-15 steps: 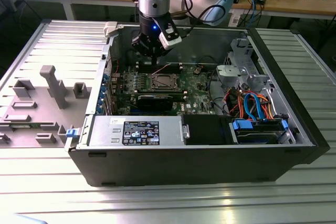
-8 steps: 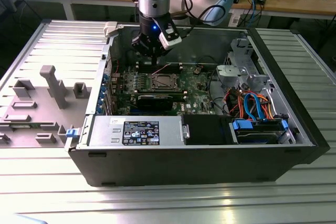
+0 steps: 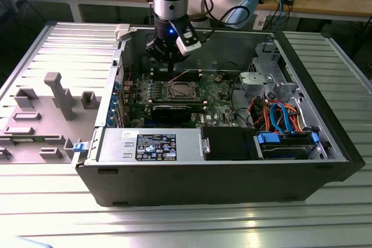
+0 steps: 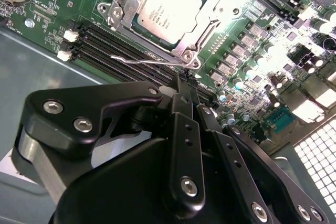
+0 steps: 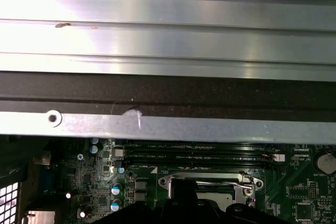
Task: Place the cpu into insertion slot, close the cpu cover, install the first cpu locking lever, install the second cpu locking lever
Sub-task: 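Install the first cpu locking lever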
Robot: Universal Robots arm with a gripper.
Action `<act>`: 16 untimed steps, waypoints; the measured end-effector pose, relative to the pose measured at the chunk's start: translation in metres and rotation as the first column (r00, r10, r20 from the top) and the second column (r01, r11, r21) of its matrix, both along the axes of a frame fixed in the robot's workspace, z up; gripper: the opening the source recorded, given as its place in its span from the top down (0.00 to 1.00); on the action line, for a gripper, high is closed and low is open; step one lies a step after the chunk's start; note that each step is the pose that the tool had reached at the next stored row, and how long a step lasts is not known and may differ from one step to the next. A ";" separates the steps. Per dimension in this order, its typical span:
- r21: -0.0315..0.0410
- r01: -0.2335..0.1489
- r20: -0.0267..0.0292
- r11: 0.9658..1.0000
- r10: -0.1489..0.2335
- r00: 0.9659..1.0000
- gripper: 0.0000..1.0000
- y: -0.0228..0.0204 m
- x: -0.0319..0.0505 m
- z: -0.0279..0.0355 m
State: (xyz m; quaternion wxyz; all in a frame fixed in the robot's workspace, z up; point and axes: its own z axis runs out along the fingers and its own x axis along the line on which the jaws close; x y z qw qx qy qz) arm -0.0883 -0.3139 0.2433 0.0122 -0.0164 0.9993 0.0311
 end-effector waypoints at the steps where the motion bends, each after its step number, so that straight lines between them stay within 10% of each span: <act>1: 0.000 0.000 0.000 1.000 0.000 1.000 0.89 0.0000 0.0004 -0.0002; 16: 0.000 0.000 0.000 1.000 0.000 1.000 0.89 0.0020 0.0103 -0.0108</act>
